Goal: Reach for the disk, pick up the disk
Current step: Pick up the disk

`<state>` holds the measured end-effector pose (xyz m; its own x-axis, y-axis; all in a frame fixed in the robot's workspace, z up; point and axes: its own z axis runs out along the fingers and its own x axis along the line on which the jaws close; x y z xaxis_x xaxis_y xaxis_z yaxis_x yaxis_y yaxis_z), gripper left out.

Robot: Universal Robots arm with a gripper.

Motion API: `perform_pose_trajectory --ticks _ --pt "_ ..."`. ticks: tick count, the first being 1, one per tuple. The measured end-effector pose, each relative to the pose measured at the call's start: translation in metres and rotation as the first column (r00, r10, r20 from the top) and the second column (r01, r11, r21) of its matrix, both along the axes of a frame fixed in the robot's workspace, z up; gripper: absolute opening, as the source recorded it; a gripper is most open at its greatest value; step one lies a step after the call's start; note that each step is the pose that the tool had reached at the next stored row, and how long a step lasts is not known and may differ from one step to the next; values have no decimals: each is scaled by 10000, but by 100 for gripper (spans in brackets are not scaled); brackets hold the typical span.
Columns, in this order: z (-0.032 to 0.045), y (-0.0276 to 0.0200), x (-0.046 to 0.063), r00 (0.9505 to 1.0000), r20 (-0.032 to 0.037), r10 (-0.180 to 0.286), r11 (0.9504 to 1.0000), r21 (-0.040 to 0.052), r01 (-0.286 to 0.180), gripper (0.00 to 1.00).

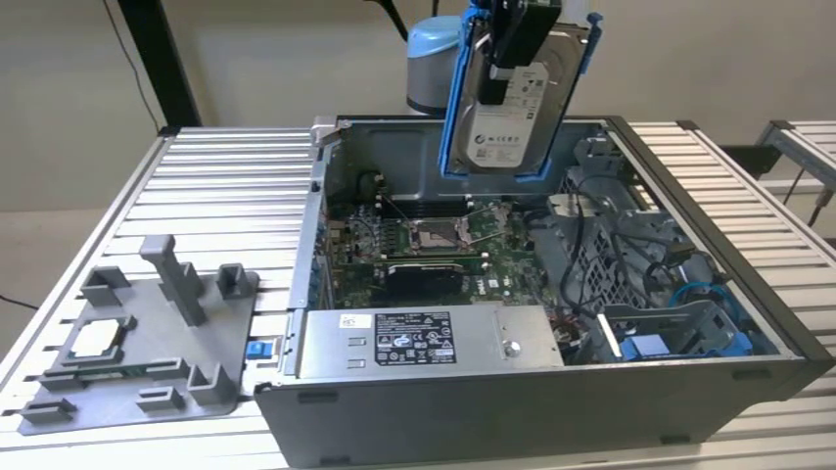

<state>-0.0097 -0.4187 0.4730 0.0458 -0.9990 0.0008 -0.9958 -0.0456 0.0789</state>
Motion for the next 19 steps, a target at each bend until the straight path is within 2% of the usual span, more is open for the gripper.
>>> perform_pose_trajectory --ticks 5,19 --pt "0 -102 7 10000 -20 0 10000 1 0 0" --pt "0 -438 31 10000 -68 0 10000 7 0 0"
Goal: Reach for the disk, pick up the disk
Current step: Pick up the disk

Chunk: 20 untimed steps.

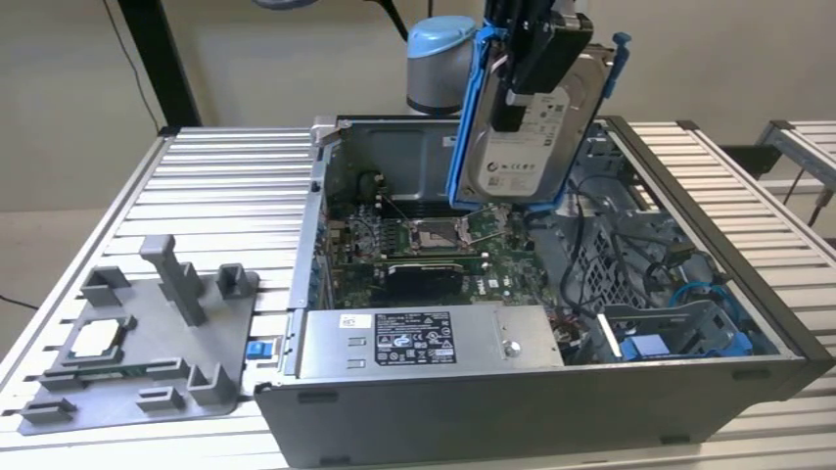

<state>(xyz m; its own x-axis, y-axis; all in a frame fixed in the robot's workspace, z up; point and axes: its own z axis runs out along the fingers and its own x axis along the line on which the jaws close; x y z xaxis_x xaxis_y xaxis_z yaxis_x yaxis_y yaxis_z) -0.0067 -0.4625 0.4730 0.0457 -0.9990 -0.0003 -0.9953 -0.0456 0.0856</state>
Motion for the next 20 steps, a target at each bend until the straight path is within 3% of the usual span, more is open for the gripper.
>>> perform_pose_trajectory --ticks 6,20 --pt "0 -90 5 10000 -8 0 10000 1 0 0" --pt "0 -100 6 10000 -8 0 10000 0 0 0"
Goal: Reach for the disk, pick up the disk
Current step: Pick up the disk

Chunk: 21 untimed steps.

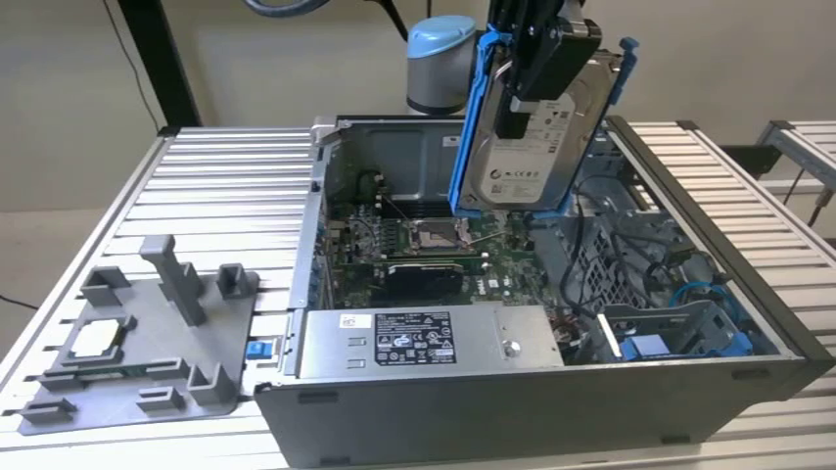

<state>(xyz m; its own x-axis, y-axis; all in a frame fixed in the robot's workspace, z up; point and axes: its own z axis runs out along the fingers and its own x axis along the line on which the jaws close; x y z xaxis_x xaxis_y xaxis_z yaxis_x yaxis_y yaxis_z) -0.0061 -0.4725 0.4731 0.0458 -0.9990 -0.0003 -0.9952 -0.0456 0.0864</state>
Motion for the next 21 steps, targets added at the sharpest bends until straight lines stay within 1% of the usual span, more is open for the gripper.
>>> perform_pose_trajectory --ticks 2,4,13,17,21 --pt "0 -15 2 10000 0 2 10000 0 -2 0" --pt "-2 -43 4 10000 -2 0 10000 1 0 0" --pt "-4 -208 43 10000 -27 0 10000 0 0 0" --pt "-5 -269 60 10000 -36 0 10000 1 0 0" --pt "-6 -340 78 10000 -44 0 10000 1 0 0"
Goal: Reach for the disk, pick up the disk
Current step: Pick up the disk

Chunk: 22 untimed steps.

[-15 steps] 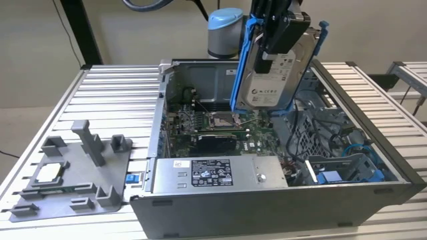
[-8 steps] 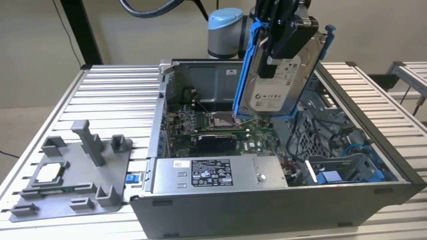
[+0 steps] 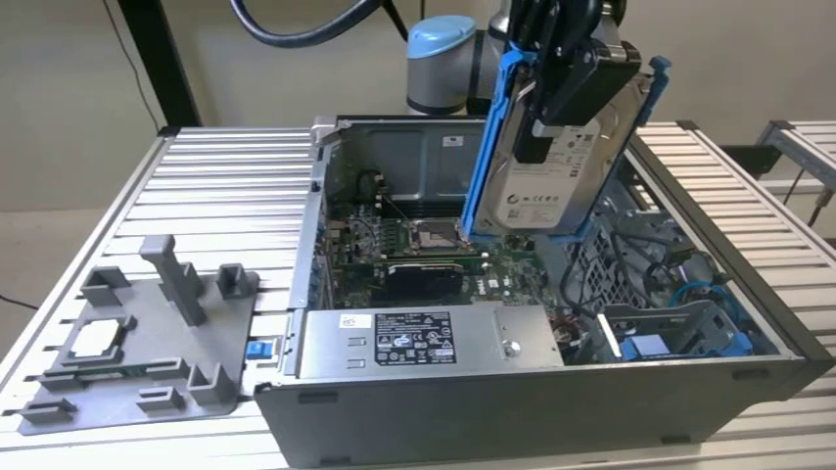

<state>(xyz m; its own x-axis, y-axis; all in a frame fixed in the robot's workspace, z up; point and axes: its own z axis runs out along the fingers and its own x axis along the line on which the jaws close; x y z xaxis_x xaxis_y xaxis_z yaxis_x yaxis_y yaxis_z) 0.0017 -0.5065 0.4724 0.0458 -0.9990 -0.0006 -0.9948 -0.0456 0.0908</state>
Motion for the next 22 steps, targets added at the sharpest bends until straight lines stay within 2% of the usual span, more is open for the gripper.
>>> perform_pose_trajectory --ticks 13,18,22 --pt "-9 -238 85 10000 -13 0 10000 1 0 0" --pt "-13 -276 85 10000 -13 0 10000 2 0 0" --pt "-46 -295 85 10000 26 -2 10000 4 2 0"
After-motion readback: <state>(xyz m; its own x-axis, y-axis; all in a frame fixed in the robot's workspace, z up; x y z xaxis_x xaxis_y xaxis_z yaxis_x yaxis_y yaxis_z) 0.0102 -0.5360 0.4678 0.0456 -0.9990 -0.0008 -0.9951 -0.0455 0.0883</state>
